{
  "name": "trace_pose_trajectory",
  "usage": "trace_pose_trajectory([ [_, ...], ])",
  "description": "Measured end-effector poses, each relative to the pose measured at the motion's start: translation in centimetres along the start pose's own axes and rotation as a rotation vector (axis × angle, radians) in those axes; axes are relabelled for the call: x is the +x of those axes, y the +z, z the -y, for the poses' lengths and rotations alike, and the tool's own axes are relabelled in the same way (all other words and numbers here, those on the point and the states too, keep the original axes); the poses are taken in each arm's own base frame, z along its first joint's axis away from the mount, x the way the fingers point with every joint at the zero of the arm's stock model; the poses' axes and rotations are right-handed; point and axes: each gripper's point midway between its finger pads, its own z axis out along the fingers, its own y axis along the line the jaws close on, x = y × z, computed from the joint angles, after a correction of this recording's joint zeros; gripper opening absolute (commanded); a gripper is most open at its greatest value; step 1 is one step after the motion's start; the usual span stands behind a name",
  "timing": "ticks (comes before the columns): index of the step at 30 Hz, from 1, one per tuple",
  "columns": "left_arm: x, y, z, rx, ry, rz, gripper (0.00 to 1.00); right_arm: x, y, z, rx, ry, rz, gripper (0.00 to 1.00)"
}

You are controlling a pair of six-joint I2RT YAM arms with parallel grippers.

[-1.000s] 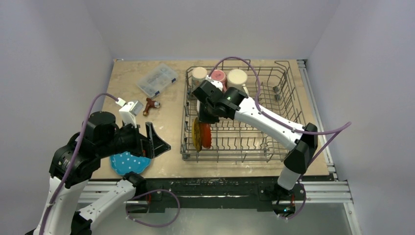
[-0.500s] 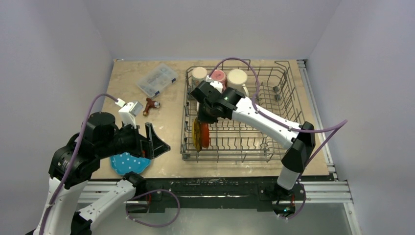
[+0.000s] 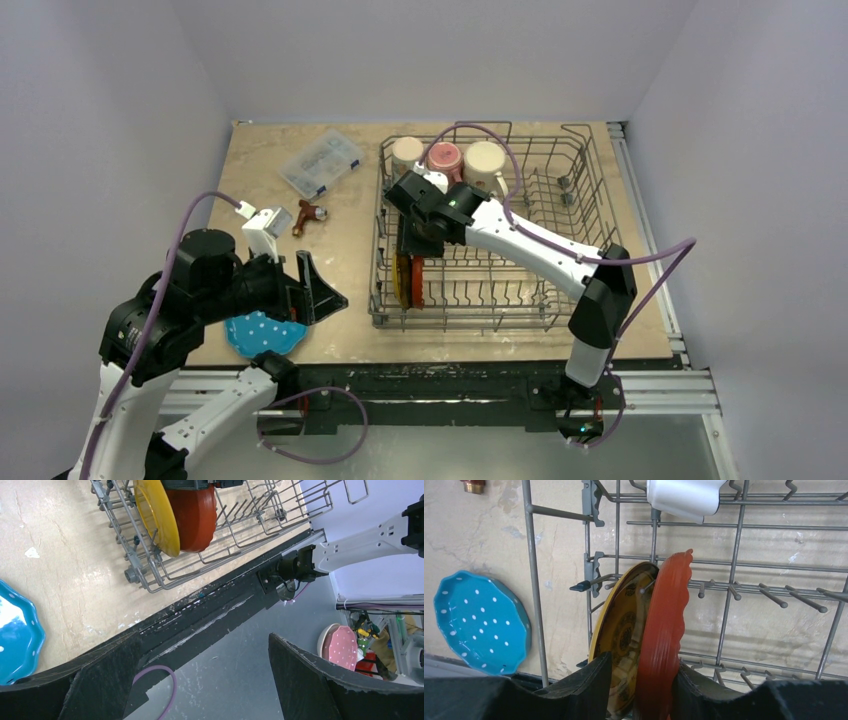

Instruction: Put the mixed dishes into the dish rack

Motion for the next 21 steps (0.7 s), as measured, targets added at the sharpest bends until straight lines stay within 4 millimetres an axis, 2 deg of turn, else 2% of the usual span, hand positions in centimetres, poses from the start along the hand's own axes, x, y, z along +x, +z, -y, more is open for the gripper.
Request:
trace_pose_trajectory([
  [7,0.0,0.1,0.0,-0.001,-0.001,-0.002,0.97,0.3,-0.3,-0.2,-0.024,-0.038,-0.019,0.56],
  [11,0.2,0.3,-0.2,-0.005,-0.007,-0.010,0.97,-0.1,-1.5,-0.4,-0.058,-0.055,-0.006,0.64],
  [17,0.4,1.3,-0.6,-0.014,-0.036,-0.032,0.96,-1.2,-4.8,-1.3,-0.154,-0.054,0.042,0.65],
  [21,0.3,2.4,-0.7,-0.021,-0.066,-0.051,0.96,-1.3,-5.3,-1.3,-0.166,-0.066,0.048,0.65],
])
